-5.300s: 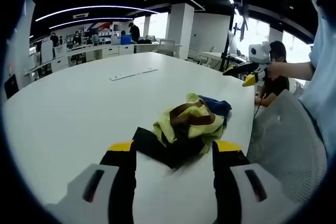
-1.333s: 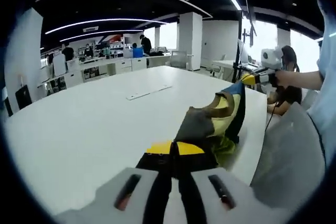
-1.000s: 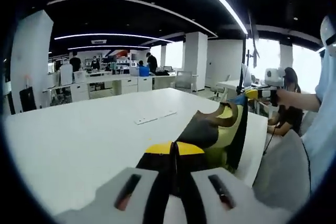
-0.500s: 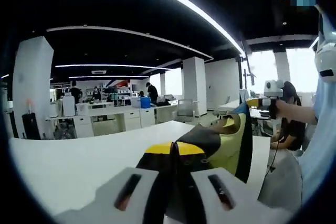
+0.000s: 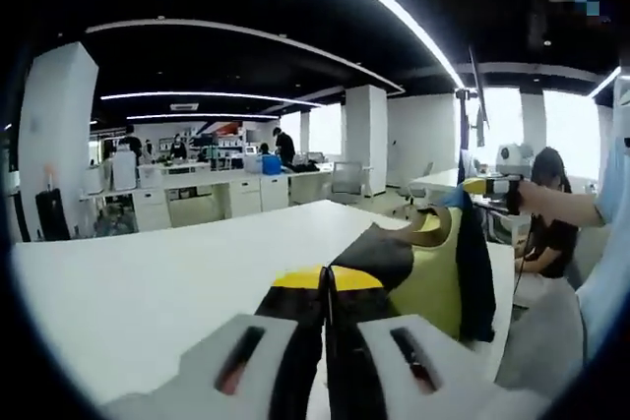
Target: Fold the garment on the visible template until the final outline fits inside the template.
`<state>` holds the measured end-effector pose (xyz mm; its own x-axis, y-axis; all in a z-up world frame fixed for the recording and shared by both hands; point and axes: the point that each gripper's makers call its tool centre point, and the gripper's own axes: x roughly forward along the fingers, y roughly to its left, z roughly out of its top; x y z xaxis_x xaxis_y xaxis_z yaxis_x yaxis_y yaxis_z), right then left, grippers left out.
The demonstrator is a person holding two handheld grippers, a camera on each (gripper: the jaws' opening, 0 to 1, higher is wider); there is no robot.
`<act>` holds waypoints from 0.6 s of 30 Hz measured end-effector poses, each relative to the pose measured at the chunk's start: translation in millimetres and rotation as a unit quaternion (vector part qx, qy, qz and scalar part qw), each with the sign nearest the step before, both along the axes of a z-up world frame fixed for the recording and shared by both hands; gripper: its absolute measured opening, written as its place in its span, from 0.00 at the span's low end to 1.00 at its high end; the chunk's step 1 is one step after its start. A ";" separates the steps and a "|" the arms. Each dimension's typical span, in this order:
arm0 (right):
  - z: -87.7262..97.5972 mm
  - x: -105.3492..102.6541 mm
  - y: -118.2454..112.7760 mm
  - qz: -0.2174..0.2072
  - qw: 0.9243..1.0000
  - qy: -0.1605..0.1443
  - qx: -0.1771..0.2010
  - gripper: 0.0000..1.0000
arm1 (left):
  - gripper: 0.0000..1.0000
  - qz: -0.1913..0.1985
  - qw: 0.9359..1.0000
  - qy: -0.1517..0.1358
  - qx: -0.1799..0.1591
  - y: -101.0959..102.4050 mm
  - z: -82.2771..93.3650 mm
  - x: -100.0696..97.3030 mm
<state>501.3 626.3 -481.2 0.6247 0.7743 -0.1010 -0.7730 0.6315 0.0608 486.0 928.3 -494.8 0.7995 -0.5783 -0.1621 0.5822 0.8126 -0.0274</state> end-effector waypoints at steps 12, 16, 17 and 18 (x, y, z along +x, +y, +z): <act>-77.2 112.7 8.1 -0.014 0.996 0.079 -0.037 0.00 | 0.00 0.011 0.996 0.079 0.028 3.1 -81.9 103.0; -118.5 142.7 9.7 -0.027 0.991 0.119 -0.047 0.00 | 0.00 0.020 0.993 0.107 0.033 3.1 -115.8 137.6; -126.3 149.5 9.9 -0.024 0.991 0.121 -0.053 0.00 | 0.00 0.024 0.992 0.115 0.034 3.8 -123.8 143.9; -140.0 158.2 10.9 -0.025 0.989 0.128 -0.062 0.00 | 0.00 0.029 0.991 0.123 0.036 3.2 -135.6 152.1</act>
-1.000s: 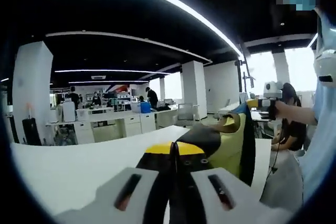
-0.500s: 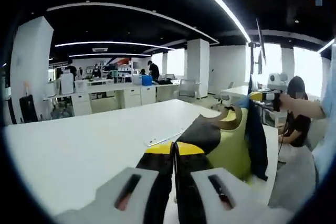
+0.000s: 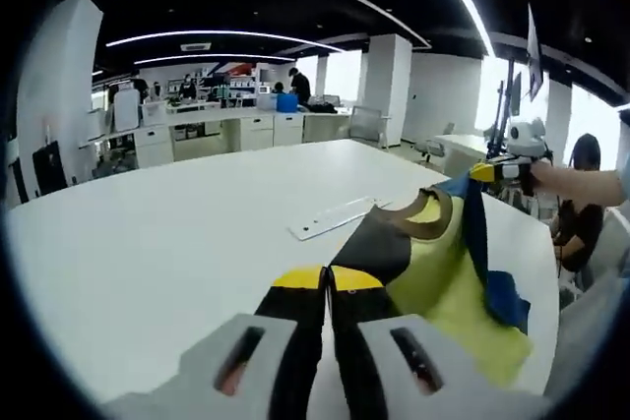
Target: Fold the garment on the visible template until the final outline fits inside the template.
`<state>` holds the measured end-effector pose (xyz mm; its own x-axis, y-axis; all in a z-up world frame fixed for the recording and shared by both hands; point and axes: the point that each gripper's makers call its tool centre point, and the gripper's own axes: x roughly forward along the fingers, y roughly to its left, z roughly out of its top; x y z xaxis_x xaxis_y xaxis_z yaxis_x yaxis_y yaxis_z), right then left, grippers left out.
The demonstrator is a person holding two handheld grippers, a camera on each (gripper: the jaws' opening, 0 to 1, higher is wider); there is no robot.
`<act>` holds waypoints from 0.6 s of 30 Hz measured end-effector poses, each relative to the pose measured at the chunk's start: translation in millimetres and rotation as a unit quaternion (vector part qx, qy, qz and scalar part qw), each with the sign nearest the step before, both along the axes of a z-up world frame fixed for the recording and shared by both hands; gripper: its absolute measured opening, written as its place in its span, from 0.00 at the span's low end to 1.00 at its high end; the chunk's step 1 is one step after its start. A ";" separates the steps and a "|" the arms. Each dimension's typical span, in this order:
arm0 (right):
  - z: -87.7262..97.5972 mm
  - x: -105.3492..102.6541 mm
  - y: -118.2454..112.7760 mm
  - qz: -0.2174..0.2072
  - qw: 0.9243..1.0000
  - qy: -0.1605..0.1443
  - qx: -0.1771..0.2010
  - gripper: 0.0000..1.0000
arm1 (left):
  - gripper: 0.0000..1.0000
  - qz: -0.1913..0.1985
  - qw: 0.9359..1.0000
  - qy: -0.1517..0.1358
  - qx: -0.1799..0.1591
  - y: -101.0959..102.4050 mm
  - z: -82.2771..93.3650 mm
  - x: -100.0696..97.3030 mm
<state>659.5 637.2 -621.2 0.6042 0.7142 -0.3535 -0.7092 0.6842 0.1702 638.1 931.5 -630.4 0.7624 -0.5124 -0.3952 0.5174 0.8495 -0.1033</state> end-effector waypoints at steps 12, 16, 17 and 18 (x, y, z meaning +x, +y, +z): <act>-94.3 59.2 14.0 -0.006 0.995 0.064 -0.073 0.00 | 0.00 0.032 0.996 0.071 0.032 -4.9 -86.8 36.3; -112.5 64.9 14.2 -0.005 0.992 0.078 -0.097 0.00 | 0.00 0.043 0.995 0.088 0.031 -2.9 -102.3 41.0; -114.2 60.9 15.1 -0.003 0.992 0.078 -0.102 0.00 | 0.00 0.043 0.995 0.088 0.034 -3.3 -105.1 41.4; -118.9 61.5 14.9 -0.002 0.991 0.082 -0.108 0.00 | 0.00 0.043 0.994 0.093 0.041 -3.0 -109.3 42.2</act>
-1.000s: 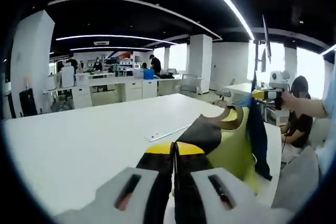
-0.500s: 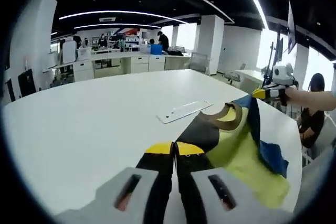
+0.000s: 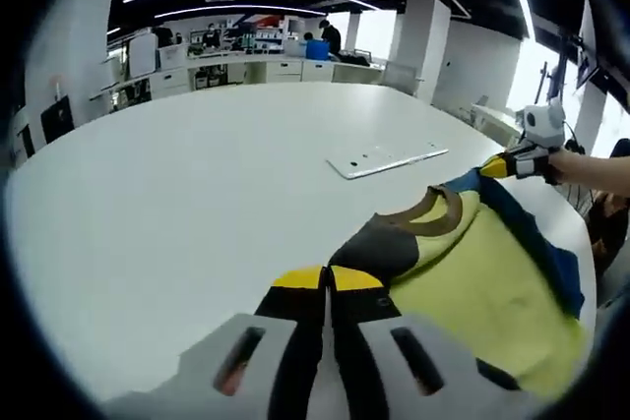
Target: Fold the garment on the visible template until the final outline fits inside the template.
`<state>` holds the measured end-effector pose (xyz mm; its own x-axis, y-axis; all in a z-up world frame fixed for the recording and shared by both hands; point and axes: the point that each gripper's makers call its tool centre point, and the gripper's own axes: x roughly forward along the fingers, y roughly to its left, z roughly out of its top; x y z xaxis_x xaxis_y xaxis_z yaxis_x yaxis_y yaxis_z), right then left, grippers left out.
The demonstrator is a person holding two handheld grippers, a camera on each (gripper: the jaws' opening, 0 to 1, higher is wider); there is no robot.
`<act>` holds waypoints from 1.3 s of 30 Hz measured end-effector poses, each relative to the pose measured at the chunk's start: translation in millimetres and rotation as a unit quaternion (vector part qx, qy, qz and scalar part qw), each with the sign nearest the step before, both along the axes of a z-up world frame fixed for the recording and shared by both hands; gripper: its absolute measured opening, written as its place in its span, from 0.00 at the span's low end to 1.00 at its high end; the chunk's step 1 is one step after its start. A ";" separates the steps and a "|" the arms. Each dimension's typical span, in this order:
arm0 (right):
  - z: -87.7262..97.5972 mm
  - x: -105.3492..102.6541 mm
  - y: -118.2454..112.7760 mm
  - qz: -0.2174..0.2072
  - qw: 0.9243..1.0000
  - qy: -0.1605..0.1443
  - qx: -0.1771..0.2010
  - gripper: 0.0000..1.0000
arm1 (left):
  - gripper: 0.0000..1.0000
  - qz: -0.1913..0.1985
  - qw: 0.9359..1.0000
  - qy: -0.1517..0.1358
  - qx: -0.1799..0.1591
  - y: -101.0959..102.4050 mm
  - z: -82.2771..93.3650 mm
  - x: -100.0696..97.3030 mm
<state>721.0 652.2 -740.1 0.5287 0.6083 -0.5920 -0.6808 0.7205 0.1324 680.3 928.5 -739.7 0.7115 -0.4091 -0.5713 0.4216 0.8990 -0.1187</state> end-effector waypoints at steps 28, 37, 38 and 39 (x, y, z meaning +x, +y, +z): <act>-22.4 6.3 -9.4 -0.004 1.000 0.013 0.010 0.18 | 0.18 -0.043 0.999 0.004 -0.031 -19.5 -1.3 6.6; 2.2 -8.1 -1.5 0.011 0.997 -0.027 0.065 0.67 | 0.63 -0.080 0.994 0.021 -0.071 -32.9 16.0 -12.5; 2.8 -9.6 -1.1 0.012 0.997 -0.025 0.067 0.72 | 0.68 -0.080 0.994 0.023 -0.076 -33.7 17.4 -13.8; 4.4 -12.2 0.2 0.017 0.997 -0.029 0.065 0.79 | 0.75 -0.082 0.993 0.025 -0.079 -35.2 19.3 -16.0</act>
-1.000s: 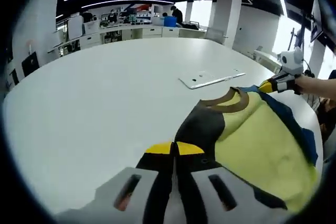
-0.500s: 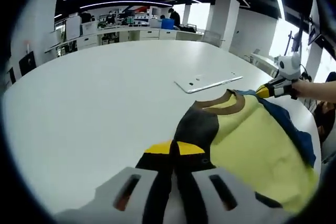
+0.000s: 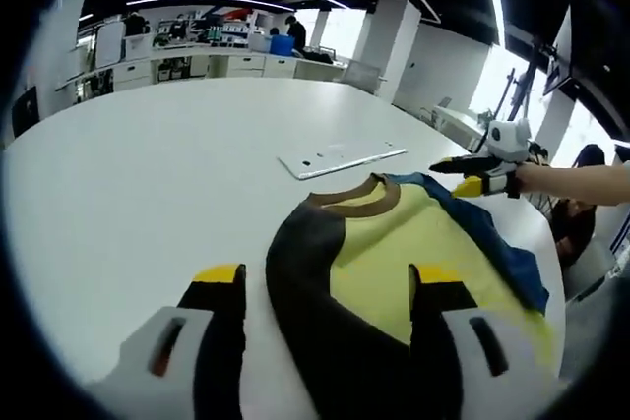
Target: Fold the garment on the visible template until the final outline fits inside the template.
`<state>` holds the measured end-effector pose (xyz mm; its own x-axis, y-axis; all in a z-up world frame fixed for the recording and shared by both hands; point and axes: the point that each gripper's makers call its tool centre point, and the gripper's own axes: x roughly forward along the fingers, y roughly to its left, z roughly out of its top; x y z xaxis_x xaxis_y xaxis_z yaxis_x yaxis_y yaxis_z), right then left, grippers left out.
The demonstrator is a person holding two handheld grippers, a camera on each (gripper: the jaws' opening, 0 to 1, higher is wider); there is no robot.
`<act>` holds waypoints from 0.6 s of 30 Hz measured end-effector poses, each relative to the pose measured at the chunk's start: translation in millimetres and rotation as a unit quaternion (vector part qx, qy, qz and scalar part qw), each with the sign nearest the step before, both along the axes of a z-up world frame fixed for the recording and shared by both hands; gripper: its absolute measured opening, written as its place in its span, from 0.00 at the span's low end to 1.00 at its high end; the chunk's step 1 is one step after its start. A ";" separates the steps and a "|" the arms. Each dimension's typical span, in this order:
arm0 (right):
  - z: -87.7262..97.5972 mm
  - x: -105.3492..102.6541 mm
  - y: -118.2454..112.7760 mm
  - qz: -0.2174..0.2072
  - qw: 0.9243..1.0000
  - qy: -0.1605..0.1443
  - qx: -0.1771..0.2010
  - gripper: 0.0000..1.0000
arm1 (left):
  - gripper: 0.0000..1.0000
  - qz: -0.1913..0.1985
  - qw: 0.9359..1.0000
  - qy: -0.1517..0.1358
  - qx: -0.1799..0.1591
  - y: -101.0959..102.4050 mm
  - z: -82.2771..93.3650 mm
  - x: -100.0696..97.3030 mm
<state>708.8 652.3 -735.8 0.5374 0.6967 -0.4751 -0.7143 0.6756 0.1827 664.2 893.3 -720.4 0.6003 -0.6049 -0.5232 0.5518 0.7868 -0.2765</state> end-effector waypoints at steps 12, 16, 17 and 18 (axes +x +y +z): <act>7.0 -23.0 -3.8 0.020 1.000 -0.003 -0.015 1.00 | 0.99 -0.013 1.000 -0.010 0.002 2.0 20.2 -14.5; 13.2 -30.7 -7.0 0.018 1.000 -0.006 -0.016 1.00 | 0.99 -0.020 1.000 -0.014 0.001 1.2 27.9 -22.9; 14.6 -32.1 -7.3 0.018 1.000 -0.005 -0.016 1.00 | 0.98 -0.021 1.000 -0.016 0.000 0.4 29.2 -25.2; 13.8 -32.1 -9.4 0.019 1.000 -0.005 -0.015 0.99 | 0.98 -0.024 1.000 -0.017 0.000 -0.6 31.0 -29.0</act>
